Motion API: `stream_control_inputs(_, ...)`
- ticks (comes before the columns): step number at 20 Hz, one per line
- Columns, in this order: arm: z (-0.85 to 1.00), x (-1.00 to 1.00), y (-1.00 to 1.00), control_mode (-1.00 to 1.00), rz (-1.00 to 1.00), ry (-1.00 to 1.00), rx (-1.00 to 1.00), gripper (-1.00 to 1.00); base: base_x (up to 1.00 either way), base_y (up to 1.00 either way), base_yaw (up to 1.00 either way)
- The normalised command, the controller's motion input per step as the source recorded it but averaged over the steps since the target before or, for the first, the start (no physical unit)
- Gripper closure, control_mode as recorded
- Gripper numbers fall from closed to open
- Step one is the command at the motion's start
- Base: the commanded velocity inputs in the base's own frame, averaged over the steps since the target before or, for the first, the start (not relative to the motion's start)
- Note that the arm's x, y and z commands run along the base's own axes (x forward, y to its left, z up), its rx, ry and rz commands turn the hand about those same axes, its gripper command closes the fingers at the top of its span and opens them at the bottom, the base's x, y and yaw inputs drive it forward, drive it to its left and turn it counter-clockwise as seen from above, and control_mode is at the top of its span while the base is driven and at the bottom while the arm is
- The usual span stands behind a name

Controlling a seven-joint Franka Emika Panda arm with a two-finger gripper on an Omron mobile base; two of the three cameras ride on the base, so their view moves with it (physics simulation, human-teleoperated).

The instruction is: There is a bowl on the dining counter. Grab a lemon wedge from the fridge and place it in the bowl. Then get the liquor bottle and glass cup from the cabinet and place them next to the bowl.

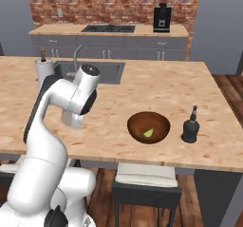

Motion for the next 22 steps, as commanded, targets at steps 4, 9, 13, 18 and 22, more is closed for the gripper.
stream_control_inputs(4,-0.18,0.27,-0.33,-1.00,0.00,0.14,-0.11,1.00,0.00,0.00,0.00)
stream_control_inputs(9,-0.11,0.22,-0.39,-1.00,-0.02,0.23,-0.08,1.00,0.00,0.00,0.00)
stream_control_inputs(13,-0.17,0.17,-0.43,-1.00,-0.04,0.15,-0.07,1.00,0.00,0.00,0.00)
stream_control_inputs(18,-0.28,0.03,-0.31,-1.00,-0.06,0.06,-0.08,1.00,0.00,0.00,0.00)
stream_control_inputs(22,-0.40,0.00,-0.07,-1.00,-0.11,0.00,-0.11,1.00,0.00,0.00,0.00)
